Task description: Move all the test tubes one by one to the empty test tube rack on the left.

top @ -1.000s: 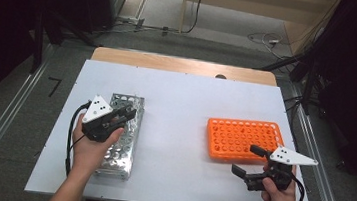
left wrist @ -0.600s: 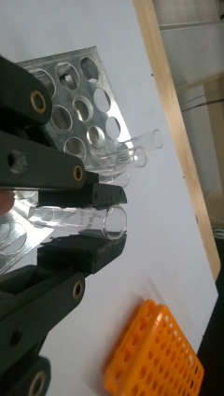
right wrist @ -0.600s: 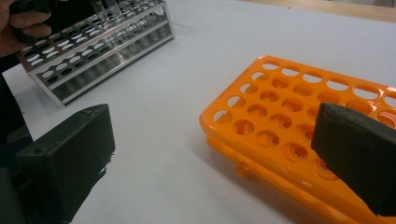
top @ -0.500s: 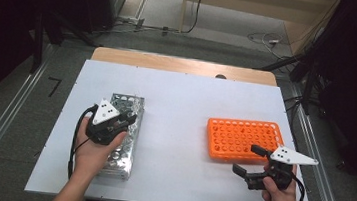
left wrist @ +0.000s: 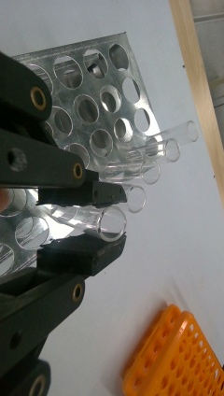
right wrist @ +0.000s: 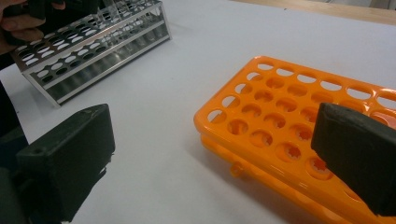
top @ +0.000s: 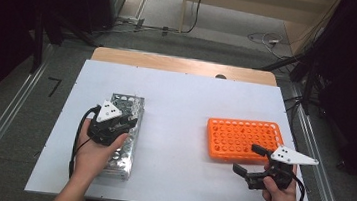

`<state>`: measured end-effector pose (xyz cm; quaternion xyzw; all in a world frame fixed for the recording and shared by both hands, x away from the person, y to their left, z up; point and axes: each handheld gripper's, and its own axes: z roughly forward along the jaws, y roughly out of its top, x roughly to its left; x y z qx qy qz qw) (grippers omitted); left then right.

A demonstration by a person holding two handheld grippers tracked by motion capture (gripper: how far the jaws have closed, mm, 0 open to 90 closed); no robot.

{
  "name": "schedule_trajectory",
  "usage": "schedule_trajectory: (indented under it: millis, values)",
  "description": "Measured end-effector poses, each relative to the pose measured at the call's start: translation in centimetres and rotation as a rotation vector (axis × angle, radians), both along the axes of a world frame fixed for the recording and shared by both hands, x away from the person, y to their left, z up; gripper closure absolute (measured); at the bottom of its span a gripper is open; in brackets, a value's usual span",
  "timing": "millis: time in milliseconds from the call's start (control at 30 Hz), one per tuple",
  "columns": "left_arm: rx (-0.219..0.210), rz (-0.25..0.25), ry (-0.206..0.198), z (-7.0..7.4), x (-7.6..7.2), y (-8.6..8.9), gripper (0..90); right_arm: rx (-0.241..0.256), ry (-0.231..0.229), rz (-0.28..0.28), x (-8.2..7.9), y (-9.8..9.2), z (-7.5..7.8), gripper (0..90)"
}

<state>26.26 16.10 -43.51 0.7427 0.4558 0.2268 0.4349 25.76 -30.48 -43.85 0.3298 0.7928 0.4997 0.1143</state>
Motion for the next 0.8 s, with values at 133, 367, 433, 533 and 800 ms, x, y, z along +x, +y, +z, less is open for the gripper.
schedule_trajectory:
  millis: [133, 367, 433, 533, 800]
  values:
    - [-0.022, -0.008, 0.012, 0.0, 0.1, 0.2, 68.8, -0.002, -0.002, 0.001, 0.0, 0.0, 0.0, 0.0]
    - [-0.069, -0.011, -0.006, 0.4, -0.3, 0.6, 52.3, -0.001, -0.003, -0.001, 0.1, -0.1, 0.0, 0.0]
    - [-0.076, -0.004, -0.017, 0.5, -0.4, 0.5, 42.1, -0.002, -0.004, -0.001, 0.1, -0.1, 0.0, 0.0]
    - [-0.08, -0.007, -0.031, 0.7, -0.7, 0.5, 29.3, -0.003, -0.003, -0.002, 0.1, -0.1, 0.0, 0.0]
    - [-0.142, -0.072, -0.056, 1.0, -1.2, 0.9, 8.8, -0.002, -0.002, -0.008, 0.1, -0.3, 0.0, 0.0]
